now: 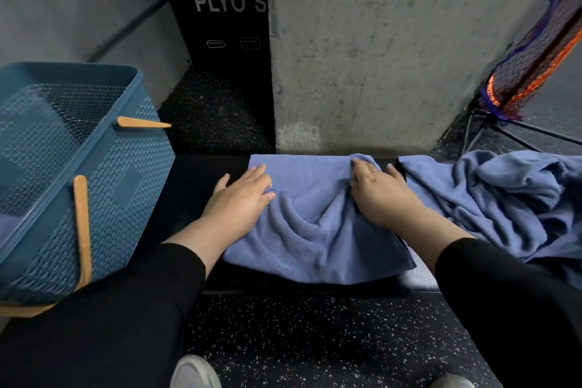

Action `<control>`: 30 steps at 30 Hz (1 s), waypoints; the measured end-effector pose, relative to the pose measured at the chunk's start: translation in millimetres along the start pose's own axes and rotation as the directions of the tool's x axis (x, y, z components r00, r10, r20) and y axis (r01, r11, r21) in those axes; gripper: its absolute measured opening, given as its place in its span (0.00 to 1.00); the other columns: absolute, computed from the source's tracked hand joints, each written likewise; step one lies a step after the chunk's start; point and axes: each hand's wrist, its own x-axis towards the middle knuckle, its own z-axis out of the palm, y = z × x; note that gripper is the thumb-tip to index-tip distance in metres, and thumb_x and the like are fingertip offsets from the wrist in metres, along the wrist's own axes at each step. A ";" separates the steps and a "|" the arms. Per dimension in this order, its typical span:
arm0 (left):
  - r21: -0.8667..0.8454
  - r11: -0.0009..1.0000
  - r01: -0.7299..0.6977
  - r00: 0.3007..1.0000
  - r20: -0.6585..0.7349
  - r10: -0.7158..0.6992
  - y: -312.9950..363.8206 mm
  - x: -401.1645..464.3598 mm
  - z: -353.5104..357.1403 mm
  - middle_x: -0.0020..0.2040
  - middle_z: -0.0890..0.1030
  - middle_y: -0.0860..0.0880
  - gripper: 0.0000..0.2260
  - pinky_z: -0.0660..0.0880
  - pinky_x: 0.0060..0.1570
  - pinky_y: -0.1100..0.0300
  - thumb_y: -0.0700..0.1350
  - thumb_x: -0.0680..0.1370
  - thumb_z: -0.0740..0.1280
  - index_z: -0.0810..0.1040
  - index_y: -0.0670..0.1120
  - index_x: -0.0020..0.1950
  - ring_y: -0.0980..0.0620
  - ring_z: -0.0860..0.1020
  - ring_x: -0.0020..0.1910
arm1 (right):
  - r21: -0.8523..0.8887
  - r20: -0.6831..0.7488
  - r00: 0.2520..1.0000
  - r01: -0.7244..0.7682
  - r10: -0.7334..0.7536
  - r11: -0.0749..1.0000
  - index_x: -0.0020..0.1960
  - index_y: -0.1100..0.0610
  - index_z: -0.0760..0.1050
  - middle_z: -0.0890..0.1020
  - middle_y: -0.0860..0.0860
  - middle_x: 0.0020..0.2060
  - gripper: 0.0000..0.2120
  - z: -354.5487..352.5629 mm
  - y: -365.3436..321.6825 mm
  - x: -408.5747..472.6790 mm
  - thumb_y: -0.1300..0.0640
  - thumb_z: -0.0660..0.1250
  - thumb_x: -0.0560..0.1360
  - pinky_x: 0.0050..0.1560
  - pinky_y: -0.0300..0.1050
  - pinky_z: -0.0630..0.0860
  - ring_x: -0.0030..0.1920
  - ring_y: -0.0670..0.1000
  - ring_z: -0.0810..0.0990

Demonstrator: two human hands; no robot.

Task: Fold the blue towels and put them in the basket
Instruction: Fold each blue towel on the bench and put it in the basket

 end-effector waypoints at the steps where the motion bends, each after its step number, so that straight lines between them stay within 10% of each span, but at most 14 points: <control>1: 0.009 1.000 0.011 1.000 0.009 -0.011 0.6 -1.1 -0.9 0.82 0.55 0.53 0.07 0.48 0.77 0.42 0.53 0.86 0.53 0.65 0.54 0.50 0.58 0.51 0.80 | -0.025 -0.003 0.999 -0.038 0.038 0.999 0.74 0.61 0.61 0.64 0.52 0.77 0.22 1.0 3.0 2.1 0.55 0.49 0.83 0.74 0.63 0.54 0.75 0.52 0.65; 6: 0.028 0.999 0.038 0.999 0.023 -0.039 3.6 -4.0 -3.8 0.82 0.54 0.52 0.06 0.47 0.77 0.40 0.52 0.86 0.51 0.64 0.54 0.51 0.58 0.49 0.81 | -0.102 -0.082 0.980 -0.192 0.184 0.976 0.69 0.62 0.65 0.65 0.52 0.77 0.18 -1.0 26.8 5.8 0.57 0.50 0.82 0.65 0.63 0.62 0.75 0.51 0.64; 9: 0.027 0.999 0.045 0.999 0.013 -0.045 1.4 -6.4 -3.7 0.82 0.54 0.53 0.06 0.47 0.77 0.39 0.51 0.86 0.51 0.63 0.54 0.51 0.59 0.49 0.80 | -0.225 -0.179 0.970 -0.204 0.165 0.953 0.53 0.58 0.69 0.77 0.53 0.58 0.07 -3.7 30.7 2.2 0.58 0.54 0.79 0.50 0.55 0.62 0.61 0.58 0.74; 17: 0.043 0.998 0.043 0.999 -0.026 -0.042 -6.4 -5.8 0.7 0.81 0.59 0.55 0.12 0.46 0.78 0.42 0.51 0.87 0.50 0.69 0.51 0.63 0.60 0.54 0.79 | 0.004 -0.199 0.977 0.075 -0.073 0.997 0.43 0.53 0.65 0.82 0.55 0.42 0.12 -6.0 20.8 -2.5 0.46 0.49 0.75 0.43 0.55 0.75 0.41 0.62 0.79; 22: -0.085 0.995 -0.046 0.971 -0.240 0.024 -15.0 -9.7 1.2 0.46 0.79 0.52 0.09 0.74 0.53 0.49 0.51 0.83 0.60 0.71 0.48 0.47 0.44 0.78 0.53 | -0.038 -0.250 0.964 0.086 -0.093 0.996 0.44 0.57 0.73 0.78 0.55 0.47 0.06 -2.7 21.6 -6.8 0.55 0.61 0.77 0.43 0.55 0.74 0.46 0.61 0.75; 30: -0.007 0.993 -0.115 0.944 -0.313 0.107 -9.7 -3.1 -2.8 0.41 0.78 0.49 0.07 0.71 0.41 0.53 0.39 0.78 0.70 0.75 0.45 0.41 0.48 0.74 0.42 | 0.088 -0.226 0.967 0.144 -0.121 0.986 0.41 0.60 0.78 0.78 0.56 0.43 0.05 -2.6 23.6 -11.1 0.60 0.68 0.74 0.43 0.56 0.77 0.43 0.61 0.78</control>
